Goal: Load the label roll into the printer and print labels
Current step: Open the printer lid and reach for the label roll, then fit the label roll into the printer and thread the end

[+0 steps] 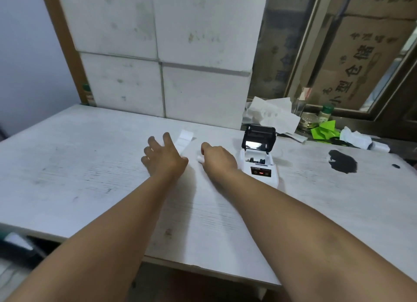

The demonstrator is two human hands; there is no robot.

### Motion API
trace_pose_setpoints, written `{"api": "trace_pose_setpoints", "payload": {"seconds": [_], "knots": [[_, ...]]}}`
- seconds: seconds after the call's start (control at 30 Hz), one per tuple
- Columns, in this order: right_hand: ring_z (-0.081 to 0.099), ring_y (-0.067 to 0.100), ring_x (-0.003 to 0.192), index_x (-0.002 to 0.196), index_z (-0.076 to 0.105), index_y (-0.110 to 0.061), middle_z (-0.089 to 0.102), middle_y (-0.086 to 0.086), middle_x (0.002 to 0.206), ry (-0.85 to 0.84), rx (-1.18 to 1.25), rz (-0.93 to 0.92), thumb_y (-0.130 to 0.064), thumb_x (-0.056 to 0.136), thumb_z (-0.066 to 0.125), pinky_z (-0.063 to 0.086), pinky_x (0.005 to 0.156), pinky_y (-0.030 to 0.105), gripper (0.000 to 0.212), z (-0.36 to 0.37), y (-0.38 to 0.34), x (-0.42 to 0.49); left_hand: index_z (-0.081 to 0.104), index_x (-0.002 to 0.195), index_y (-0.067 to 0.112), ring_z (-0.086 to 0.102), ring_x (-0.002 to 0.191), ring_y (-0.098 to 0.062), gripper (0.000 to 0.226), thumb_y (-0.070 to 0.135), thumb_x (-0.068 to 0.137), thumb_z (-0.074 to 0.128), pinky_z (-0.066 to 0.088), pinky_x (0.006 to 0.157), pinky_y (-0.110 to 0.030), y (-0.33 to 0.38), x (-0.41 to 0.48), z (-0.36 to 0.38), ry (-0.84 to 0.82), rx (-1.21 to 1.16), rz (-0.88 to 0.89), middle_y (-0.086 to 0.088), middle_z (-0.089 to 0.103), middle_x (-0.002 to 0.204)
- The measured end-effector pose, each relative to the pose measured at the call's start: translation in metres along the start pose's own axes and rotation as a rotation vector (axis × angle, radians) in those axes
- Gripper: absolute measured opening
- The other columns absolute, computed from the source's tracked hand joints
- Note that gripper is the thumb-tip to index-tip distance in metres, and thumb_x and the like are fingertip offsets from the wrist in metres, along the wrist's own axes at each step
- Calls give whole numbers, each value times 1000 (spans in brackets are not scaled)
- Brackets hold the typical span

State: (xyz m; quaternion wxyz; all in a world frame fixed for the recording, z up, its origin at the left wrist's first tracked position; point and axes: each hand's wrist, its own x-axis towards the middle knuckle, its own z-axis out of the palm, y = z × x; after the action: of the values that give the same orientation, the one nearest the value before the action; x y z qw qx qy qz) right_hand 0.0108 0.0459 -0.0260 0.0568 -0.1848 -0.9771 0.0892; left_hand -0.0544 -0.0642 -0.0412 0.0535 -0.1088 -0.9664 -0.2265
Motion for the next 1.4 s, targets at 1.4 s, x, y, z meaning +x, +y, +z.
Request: {"api": "trace_pose_setpoints", "payload": {"seconds": [1.4], "knots": [[66,19,74,78,61,-10,70,4,74,123,1901,436,-3,91,53,55,93,36,16,-45,10,-14,25,143,27,43,95,-15,74,27,83,69,34,81,-28,86,-46,-36,-81,-1202,-141,7,36,108]]}}
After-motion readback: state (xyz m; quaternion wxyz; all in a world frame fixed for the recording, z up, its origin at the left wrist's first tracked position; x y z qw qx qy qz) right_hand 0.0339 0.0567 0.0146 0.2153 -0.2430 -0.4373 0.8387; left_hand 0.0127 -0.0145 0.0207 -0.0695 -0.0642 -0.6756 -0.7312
